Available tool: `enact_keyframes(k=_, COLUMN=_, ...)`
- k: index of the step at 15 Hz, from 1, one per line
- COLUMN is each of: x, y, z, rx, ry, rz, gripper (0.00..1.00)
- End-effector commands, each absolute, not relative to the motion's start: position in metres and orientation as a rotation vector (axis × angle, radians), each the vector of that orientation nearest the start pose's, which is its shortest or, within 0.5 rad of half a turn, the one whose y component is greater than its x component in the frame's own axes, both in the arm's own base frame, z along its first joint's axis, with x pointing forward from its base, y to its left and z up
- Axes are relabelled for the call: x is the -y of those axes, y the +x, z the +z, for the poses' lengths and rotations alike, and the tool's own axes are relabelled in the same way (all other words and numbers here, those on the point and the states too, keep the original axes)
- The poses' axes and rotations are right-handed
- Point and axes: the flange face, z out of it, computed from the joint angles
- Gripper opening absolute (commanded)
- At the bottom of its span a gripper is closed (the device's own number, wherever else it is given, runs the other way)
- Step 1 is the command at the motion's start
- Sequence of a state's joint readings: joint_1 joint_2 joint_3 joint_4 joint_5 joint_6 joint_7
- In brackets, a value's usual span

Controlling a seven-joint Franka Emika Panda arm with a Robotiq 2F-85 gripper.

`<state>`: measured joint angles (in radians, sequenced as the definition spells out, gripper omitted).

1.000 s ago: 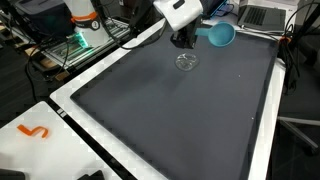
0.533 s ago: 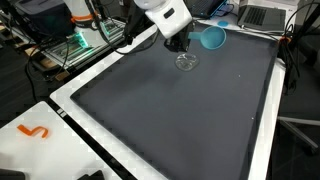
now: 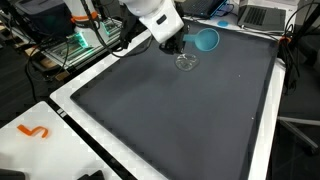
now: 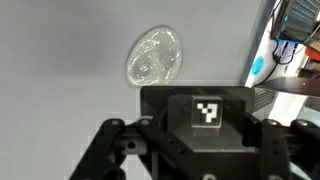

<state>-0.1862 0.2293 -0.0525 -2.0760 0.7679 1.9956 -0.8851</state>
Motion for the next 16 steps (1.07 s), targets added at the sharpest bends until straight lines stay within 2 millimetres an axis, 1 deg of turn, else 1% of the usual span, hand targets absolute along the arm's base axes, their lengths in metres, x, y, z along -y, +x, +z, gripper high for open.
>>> enact_keyframes(k=1, x=0.094, y=0.535, z=0.308, rx=0.246, ry=-2.415, rz=-0.126, gripper=0.28)
enact_keyframes(k=9, x=0.095, y=0.528, z=0.297, rx=0.238, ry=-2.418, rz=-0.099, gripper=0.28)
enact_keyframes(k=16, x=0.086, y=0.526, z=0.287, rx=0.236, ry=-2.431, rz=-0.072, gripper=0.28)
